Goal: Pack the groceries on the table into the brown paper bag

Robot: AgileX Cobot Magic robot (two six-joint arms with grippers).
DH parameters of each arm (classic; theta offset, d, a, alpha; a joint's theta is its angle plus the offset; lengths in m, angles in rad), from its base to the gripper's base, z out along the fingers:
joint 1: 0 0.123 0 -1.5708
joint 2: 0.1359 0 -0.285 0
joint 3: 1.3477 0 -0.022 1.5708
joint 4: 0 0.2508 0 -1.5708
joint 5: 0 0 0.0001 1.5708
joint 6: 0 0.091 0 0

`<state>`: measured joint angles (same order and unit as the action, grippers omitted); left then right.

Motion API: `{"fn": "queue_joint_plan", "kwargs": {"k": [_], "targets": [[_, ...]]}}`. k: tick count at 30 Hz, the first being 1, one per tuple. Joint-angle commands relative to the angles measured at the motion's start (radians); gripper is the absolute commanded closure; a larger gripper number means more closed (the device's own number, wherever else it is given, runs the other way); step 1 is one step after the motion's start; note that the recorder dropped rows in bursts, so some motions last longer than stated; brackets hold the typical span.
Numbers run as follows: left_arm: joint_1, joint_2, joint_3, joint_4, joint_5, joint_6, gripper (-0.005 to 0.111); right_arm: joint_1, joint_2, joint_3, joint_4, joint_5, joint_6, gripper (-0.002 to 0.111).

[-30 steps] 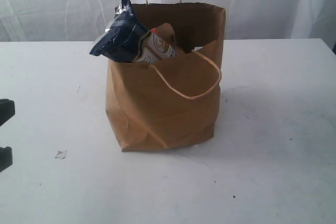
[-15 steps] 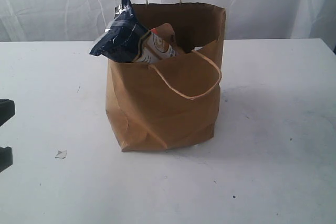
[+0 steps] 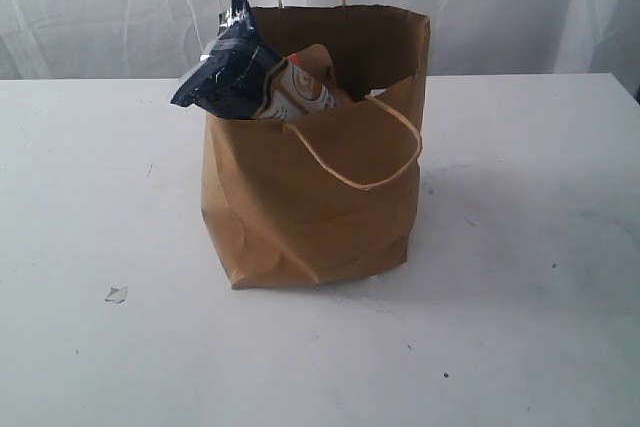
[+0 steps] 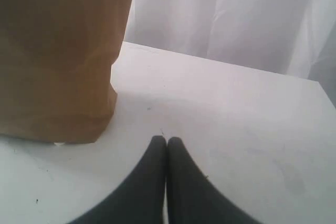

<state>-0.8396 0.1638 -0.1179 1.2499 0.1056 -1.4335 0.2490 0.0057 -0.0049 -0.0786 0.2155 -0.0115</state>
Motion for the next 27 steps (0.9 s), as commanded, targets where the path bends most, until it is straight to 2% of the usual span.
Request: {"fn": "queue_joint_plan", "kwargs": {"k": [1, 13, 15, 20, 22, 24, 27], "targets": [[0.000, -0.070, 0.049, 0.023, -0.066, -0.002, 0.107, 0.000, -0.006, 0.005, 0.004, 0.000, -0.011, 0.108], [0.000, -0.074, 0.059, -0.011, -0.068, 0.025, 0.107, 0.000, -0.006, 0.005, 0.004, 0.002, -0.011, 0.108], [0.000, -0.074, 0.059, -0.171, -0.068, 0.193, 0.107, 0.000, -0.006, 0.005, 0.004, 0.002, -0.011, 0.108], [0.000, -0.074, 0.057, -0.900, -0.063, 1.044, 0.107, 0.000, -0.006, 0.005, 0.004, 0.002, -0.011, 0.108], [0.000, -0.074, 0.057, -1.094, -0.074, 1.272, 0.107, 0.000, -0.006, 0.005, 0.004, 0.002, -0.011, 0.108], [0.000, -0.074, 0.057, -1.147, -0.094, 1.360, 0.107, 0.000, -0.006, 0.005, 0.004, 0.002, -0.011, 0.108], [0.000, -0.074, 0.057, -1.149, -0.116, 1.360, 0.107, 0.000, -0.006, 0.005, 0.004, 0.002, -0.011, 0.108]]}}
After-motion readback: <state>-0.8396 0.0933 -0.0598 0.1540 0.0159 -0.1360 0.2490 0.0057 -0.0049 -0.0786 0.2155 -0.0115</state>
